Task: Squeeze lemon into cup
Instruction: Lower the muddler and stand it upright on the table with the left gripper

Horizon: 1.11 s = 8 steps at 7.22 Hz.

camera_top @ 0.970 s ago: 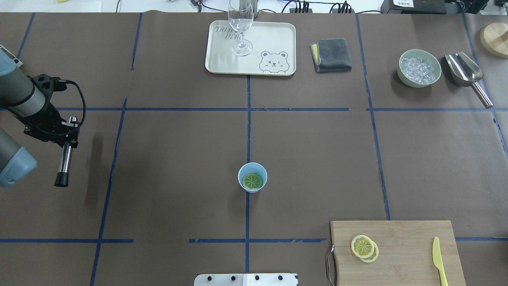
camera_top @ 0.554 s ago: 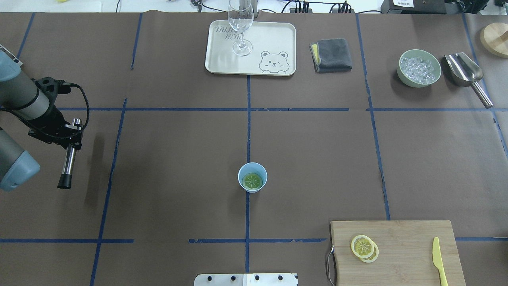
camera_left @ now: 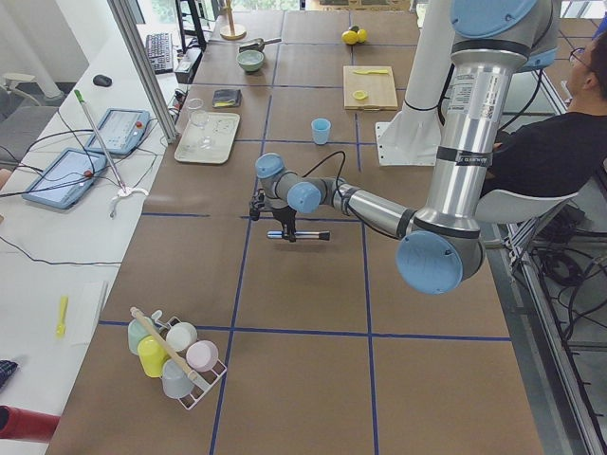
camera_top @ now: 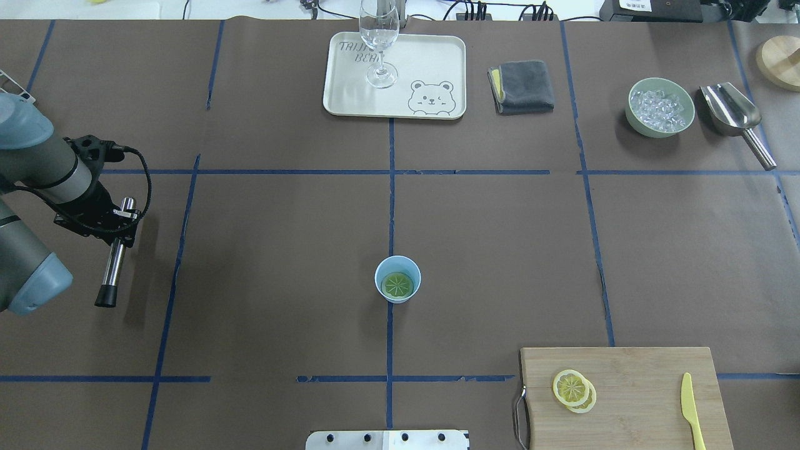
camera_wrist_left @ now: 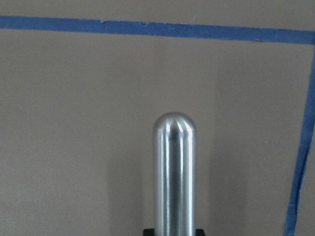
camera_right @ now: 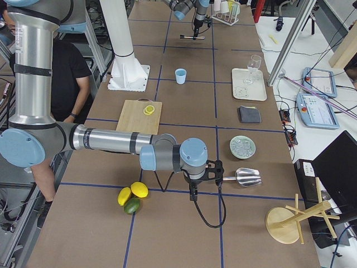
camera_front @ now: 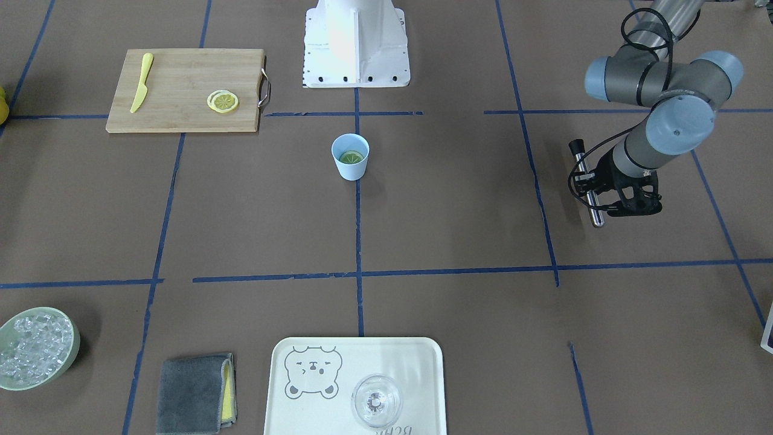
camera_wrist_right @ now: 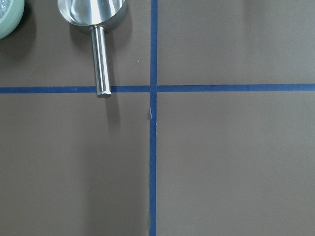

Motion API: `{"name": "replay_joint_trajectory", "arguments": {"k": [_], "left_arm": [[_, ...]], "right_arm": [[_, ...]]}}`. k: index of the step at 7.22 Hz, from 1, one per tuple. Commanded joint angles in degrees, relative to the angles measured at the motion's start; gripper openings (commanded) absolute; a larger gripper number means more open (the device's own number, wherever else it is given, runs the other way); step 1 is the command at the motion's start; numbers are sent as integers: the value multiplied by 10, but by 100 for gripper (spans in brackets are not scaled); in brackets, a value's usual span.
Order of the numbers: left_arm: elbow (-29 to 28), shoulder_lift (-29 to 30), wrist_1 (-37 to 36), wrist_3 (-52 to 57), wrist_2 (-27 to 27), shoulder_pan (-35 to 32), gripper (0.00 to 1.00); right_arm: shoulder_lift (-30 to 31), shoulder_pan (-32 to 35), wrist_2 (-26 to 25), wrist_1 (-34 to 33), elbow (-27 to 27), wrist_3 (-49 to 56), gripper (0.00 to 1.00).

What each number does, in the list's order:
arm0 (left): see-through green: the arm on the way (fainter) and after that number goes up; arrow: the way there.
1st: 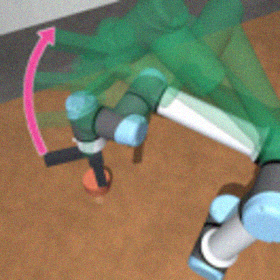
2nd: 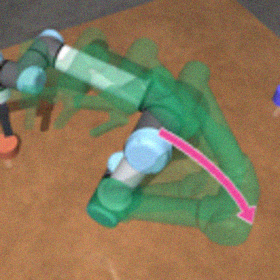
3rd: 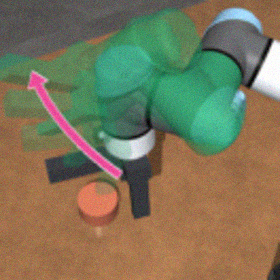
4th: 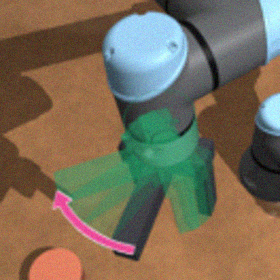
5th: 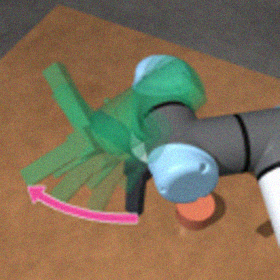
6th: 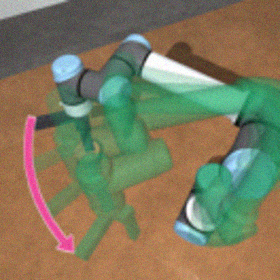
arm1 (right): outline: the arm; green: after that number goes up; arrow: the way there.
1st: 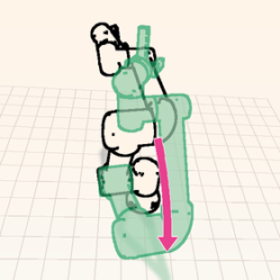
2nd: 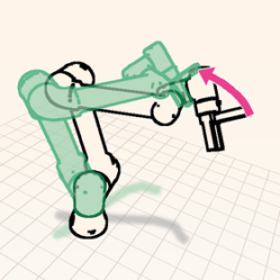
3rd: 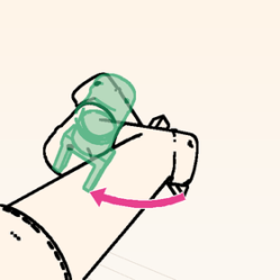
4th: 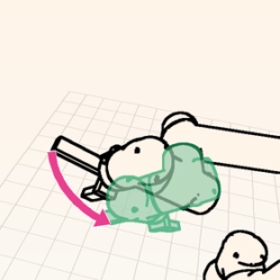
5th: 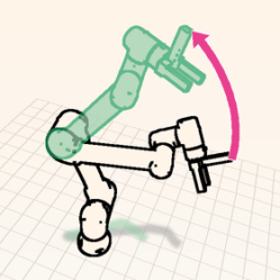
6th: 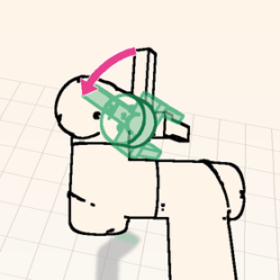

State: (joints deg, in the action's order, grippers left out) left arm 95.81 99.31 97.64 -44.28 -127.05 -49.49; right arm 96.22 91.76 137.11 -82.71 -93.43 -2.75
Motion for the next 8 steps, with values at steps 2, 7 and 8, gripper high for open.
{"name": "replay_joint_trajectory", "arguments": {"k": [2,7,8], "left_arm": [[0,-7,1,0,0,7,18],[9,0,1,0,0,7,100],[12,5,1,7,0,-4,100]], "right_arm": [[-1,0,0,0,0,0,100],[-2,0,-4,0,-1,0,100],[-2,0,-5,0,-2,-1,100]]}}
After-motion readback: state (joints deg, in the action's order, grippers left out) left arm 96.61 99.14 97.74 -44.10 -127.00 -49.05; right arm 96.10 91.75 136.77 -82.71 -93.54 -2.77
